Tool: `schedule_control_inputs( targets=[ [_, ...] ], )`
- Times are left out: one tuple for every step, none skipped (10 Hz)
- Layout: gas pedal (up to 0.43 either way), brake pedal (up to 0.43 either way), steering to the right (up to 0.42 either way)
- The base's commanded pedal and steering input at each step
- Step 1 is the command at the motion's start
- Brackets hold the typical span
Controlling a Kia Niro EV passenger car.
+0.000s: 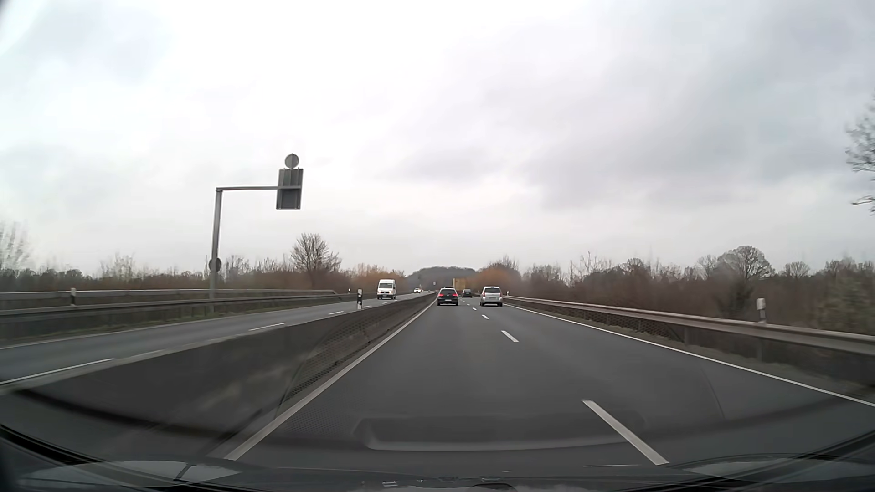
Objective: Follow the waypoints while adhering to traffic rules and regulations
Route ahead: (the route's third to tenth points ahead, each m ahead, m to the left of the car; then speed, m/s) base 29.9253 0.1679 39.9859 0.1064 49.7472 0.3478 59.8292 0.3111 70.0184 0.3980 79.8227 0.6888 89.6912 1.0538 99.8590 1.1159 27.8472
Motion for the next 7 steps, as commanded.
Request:
schedule_control_inputs(
  targets=[
    [0.000, 0.000, 0.000],
    [0.000, 0.000, 0.000],
    [0.000, 0.000, 0.000],
    [0.000, 0.000, 0.000],
    [0.000, 0.000, 0.000],
    [0.000, 0.000, 0.000],
    [0.000, 0.000, 0.000]
  ],
)
